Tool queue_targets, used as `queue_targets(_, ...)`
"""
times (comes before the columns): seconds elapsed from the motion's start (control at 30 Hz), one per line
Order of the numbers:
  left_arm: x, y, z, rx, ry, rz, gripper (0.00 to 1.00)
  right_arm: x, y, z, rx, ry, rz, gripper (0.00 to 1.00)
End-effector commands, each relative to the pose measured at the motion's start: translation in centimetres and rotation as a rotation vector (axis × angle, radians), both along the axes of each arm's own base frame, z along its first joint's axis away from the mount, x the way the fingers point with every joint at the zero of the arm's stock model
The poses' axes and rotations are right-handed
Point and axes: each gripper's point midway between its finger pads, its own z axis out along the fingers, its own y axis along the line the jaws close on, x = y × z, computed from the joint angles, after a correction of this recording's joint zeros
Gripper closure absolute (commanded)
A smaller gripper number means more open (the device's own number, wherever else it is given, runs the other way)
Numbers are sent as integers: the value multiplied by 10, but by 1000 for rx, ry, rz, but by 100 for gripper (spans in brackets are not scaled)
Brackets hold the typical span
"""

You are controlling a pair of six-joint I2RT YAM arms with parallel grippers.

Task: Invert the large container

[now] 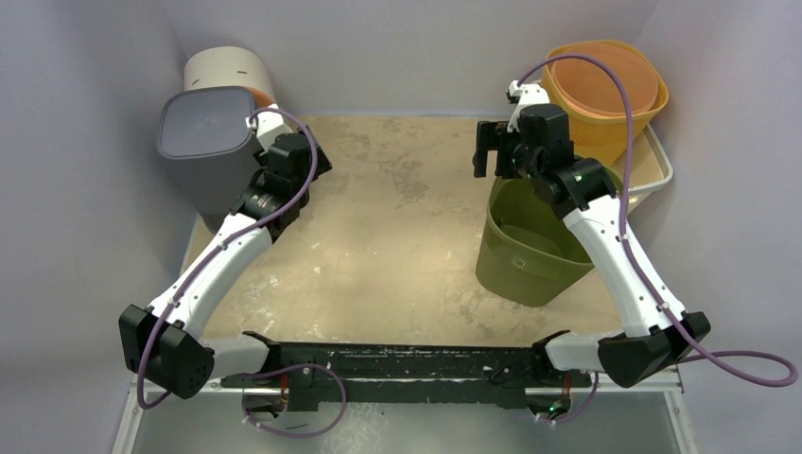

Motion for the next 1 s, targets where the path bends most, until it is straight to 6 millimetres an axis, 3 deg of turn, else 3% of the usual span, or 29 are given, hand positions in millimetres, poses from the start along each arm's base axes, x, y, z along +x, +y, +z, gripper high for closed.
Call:
queue_targets(0.0, 5, -13, 27, -49, -52, -39, 34, -29, -9, 2, -30, 28, -24, 6)
queue_targets(0.17, 11, -20, 36, -54, -55, -65, 34, -60, -2, 7, -15, 69, 21, 16)
queue_targets(0.4, 14, -25, 48, -63, -72, -81, 34, -98, 25, -22, 22, 211, 129, 26)
queue_targets(0.6, 14, -28, 52, -78, -78, -95, 33, -101, 29, -34, 32, 241, 136, 30)
queue_targets(0.73, 12, -26, 58, -80, -87, -91, 33, -99, 19, -38, -14, 255, 91, 36)
queue_targets(0.87, 7, -21, 62, -76, -96, -77, 33, -96, 12, -40, -60, 266, 55, 49)
queue_targets(0.97, 5, -20, 64, -76, -100, -74, 33, -94, 15, -41, -63, 276, 69, 64)
